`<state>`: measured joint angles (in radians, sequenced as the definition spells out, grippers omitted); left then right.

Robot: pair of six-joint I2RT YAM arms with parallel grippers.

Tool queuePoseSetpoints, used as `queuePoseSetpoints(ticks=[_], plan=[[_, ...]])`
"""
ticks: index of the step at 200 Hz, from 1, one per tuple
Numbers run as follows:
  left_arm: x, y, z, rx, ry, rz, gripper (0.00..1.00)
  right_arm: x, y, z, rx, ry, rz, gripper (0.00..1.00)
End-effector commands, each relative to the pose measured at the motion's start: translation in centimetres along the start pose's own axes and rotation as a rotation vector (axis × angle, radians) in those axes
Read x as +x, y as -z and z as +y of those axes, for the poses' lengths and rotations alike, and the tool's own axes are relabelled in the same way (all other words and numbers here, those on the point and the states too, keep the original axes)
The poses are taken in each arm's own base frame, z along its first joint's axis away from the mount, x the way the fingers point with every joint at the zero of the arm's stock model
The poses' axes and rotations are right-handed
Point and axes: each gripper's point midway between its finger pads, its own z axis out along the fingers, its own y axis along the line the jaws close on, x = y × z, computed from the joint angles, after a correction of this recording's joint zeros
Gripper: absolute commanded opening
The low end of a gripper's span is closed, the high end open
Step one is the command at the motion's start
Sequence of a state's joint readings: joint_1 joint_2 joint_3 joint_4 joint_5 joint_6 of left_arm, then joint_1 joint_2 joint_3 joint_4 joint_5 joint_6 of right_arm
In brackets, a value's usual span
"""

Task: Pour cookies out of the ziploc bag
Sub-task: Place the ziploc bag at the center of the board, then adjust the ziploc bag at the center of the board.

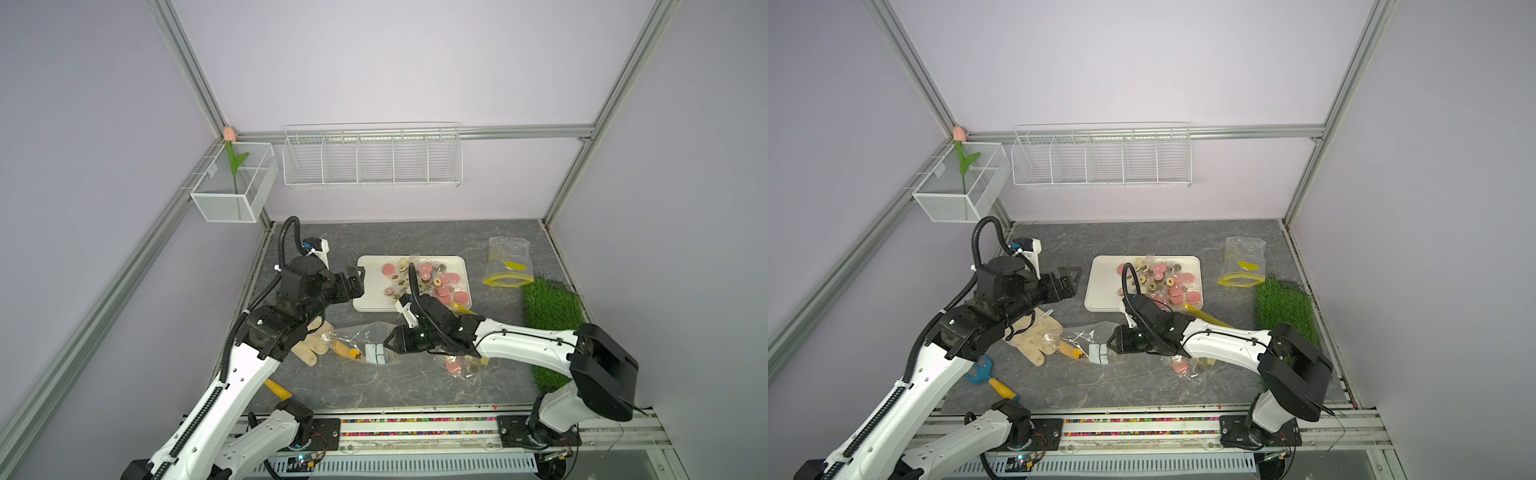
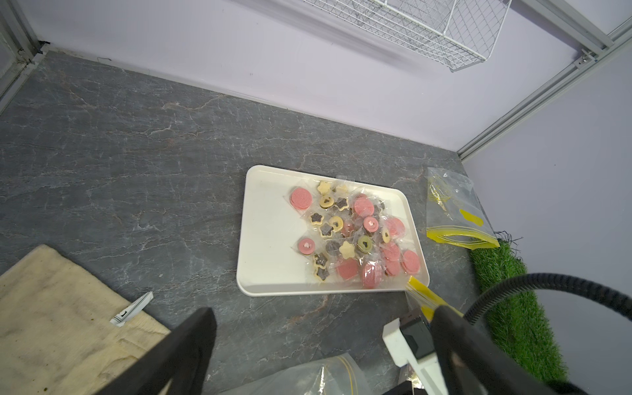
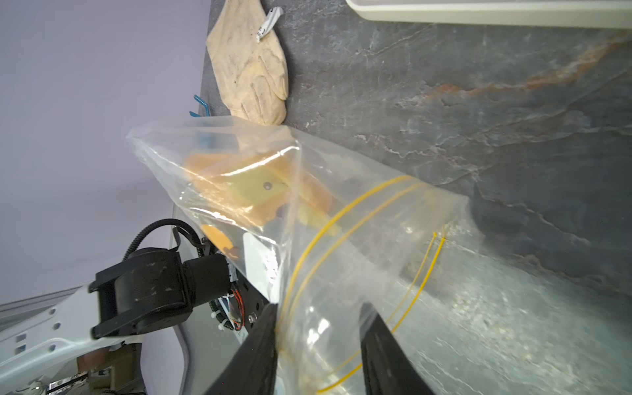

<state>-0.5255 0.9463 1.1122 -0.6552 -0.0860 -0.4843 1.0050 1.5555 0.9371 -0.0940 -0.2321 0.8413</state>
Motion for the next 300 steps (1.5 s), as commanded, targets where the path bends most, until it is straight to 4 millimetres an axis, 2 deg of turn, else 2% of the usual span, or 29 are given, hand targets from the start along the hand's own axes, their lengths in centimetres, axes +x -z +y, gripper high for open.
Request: queuePoseSetpoints(ticks=[1, 24, 57, 105, 131, 155, 176, 190, 193, 198, 219, 246, 274, 300], plan=[[0.2, 0.0, 0.5, -0.019, -0.011, -0.002, 1.00, -0.3, 2.0, 0.6, 0.030, 0.078, -0.023, 0.49], [0.2, -0.2, 0.4, -0.017, -0.012, 0.000, 1.00, -0.3, 3.0, 0.6, 0.042, 0.107, -0.039, 0.64], [0.5, -0.9, 0.3, -0.008, -0.006, 0.013, 1.00, -0.6, 4.4, 1.2, 0.040, 0.156, -0.056, 0.69], [1.2, -1.2, 0.4, -0.001, -0.024, 0.031, 1.00, -1.2, 6.6, 0.7, 0.100, 0.191, -0.102, 0.79], [1.6, -1.1, -0.7, 0.060, -0.053, 0.056, 1.00, -1.8, 8.2, -0.7, 0.166, 0.191, -0.136, 0.83], [2.4, -1.1, -2.4, 0.162, -0.045, 0.096, 1.00, -2.5, 9.9, -3.2, 0.217, 0.136, -0.175, 0.86], [3.9, -1.4, -3.7, 0.248, -0.039, 0.165, 0.98, -2.8, 11.4, -5.0, 0.224, 0.084, -0.213, 0.86], [4.8, -1.4, -4.2, 0.282, -0.022, 0.213, 0.97, -3.1, 12.7, -5.3, 0.221, 0.071, -0.240, 0.87], [5.1, -1.3, -4.2, 0.287, -0.018, 0.223, 0.97, -2.4, 12.5, -6.1, 0.234, 0.065, -0.223, 0.88], [5.4, -1.2, -4.3, 0.294, -0.013, 0.238, 0.97, -2.2, 12.7, -6.2, 0.230, 0.072, -0.223, 0.88], [7.3, -1.1, -3.7, 0.284, 0.029, 0.295, 0.96, -1.5, 13.7, -5.8, 0.210, 0.117, -0.215, 0.88], [10.2, -1.0, -2.5, 0.258, 0.088, 0.357, 0.95, -0.6, 14.8, -7.0, 0.248, 0.109, -0.201, 0.89], [12.9, -1.1, -2.0, 0.251, 0.132, 0.406, 0.93, 0.1, 15.8, -9.2, 0.283, 0.020, -0.216, 0.89], [14.4, -1.3, -1.5, 0.233, 0.171, 0.419, 0.94, 0.0, 17.0, -12.2, 0.339, -0.095, -0.273, 0.89]])
